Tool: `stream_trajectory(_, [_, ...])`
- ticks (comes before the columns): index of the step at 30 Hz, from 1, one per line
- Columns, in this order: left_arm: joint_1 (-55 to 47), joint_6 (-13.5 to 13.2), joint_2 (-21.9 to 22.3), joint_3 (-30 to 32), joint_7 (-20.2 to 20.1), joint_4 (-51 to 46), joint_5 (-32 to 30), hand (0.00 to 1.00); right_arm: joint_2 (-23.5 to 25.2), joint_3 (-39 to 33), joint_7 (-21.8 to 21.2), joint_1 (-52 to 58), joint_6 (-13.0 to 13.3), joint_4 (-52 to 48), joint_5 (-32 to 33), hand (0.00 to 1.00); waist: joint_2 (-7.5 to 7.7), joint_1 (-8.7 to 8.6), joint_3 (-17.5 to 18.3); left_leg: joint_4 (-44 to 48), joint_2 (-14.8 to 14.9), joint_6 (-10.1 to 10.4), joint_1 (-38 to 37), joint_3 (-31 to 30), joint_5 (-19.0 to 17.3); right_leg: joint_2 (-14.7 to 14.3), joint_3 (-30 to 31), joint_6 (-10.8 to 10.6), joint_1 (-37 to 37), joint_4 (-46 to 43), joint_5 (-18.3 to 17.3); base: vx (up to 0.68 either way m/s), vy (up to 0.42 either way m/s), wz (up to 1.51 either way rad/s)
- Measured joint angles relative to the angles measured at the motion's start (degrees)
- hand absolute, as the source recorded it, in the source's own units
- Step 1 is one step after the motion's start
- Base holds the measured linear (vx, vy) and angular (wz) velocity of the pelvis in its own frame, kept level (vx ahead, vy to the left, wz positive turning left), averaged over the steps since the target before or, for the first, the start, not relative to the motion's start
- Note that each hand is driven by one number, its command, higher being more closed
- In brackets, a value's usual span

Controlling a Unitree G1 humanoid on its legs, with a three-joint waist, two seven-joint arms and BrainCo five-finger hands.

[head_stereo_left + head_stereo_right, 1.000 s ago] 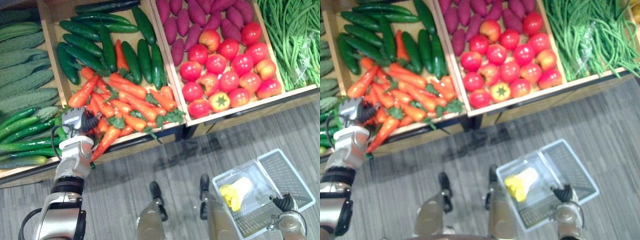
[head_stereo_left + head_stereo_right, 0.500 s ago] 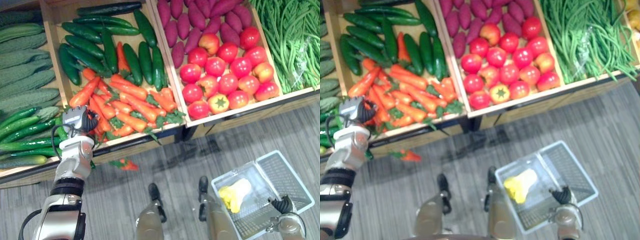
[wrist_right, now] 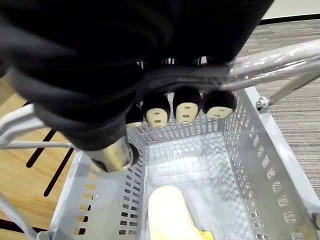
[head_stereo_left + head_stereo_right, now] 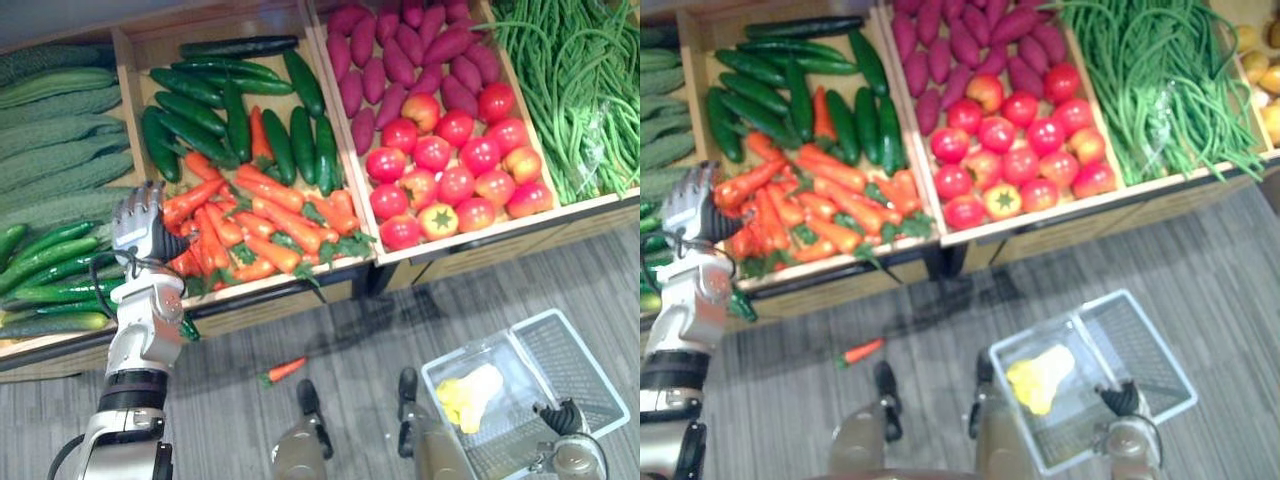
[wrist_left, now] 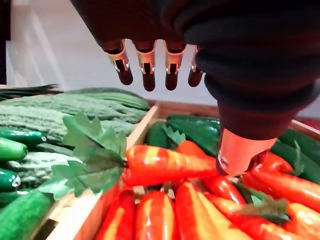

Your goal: Pick vegetable in the basket

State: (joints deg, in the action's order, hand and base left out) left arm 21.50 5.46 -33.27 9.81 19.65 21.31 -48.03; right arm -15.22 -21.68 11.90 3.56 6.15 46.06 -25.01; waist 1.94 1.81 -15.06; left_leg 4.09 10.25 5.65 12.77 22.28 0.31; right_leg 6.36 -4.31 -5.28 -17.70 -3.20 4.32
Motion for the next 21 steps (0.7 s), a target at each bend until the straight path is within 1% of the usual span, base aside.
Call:
stream_trajectory(5, [-0.33,0.2,0.05,0.08,0.05,-0.67,-0.06,0.0,0.0,-0.03,-0.01,-0.03,-0.16,0.25,0.0,1.0,-0.03,-0.02,0.02,-0.07,-0.5,-0.26,0.46,-0.99,0.18,0.21,-0.65,-0.04,0.02,-0.01,0.03,0.0,0.003,0.09])
stream_trajectory(8, [1.88,0.36,-0.05,-0.35,0.07,1.38,-0.46,0.0,-0.02,-0.02,-0.01,-0.15,-0.59,0.25,0.0,1.0,-0.02,0.08,0.01,0.04,-0.76,-0.43,1.28,-1.49,0.3,0.57,-1.17,-0.26,-0.32,0.16,0.17,-0.01,0.016,0.12])
stream_trajectory(11, [8.09,1.31,-0.79,-1.73,0.05,8.34,-0.47,0.0,-0.05,0.2,-0.02,-0.98,-0.66,0.16,0.0,1.0,0.21,0.06,-0.02,0.49,-0.79,-0.61,3.09,-2.2,0.42,0.81,-1.71,-0.26,-1.42,0.32,0.62,-0.01,0.005,0.1])
stream_trajectory(14, [13.41,1.44,-1.4,-3.83,-0.06,13.58,-0.44,0.0,-0.11,1.38,-0.01,-2.01,-0.64,-0.23,0.02,1.0,0.56,-0.03,-0.15,1.42,-0.44,-0.62,4.7,-2.18,0.38,0.83,-1.7,-0.22,-2.32,1.11,1.52,0.0,0.0,0.0])
stream_trajectory(16, [16.29,1.36,-1.45,-5.04,-0.11,15.06,-0.43,0.0,-0.06,2.0,-0.02,-2.11,-0.51,-0.63,0.05,1.0,0.99,0.0,-0.36,2.5,0.11,-0.71,5.44,-1.97,-0.1,0.81,-1.58,-0.16,-2.65,1.22,1.73,0.0,-0.007,-0.06])
stream_trajectory(21, [21.11,1.37,-1.5,-5.25,-0.23,18.52,-0.37,0.0,0.06,2.65,-0.06,-2.35,0.35,-1.53,0.16,1.0,1.93,0.0,-0.81,5.26,1.69,-0.48,7.65,-1.05,-1.53,-0.05,-0.67,0.08,-4.17,1.3,2.37,-0.02,-0.029,-0.12])
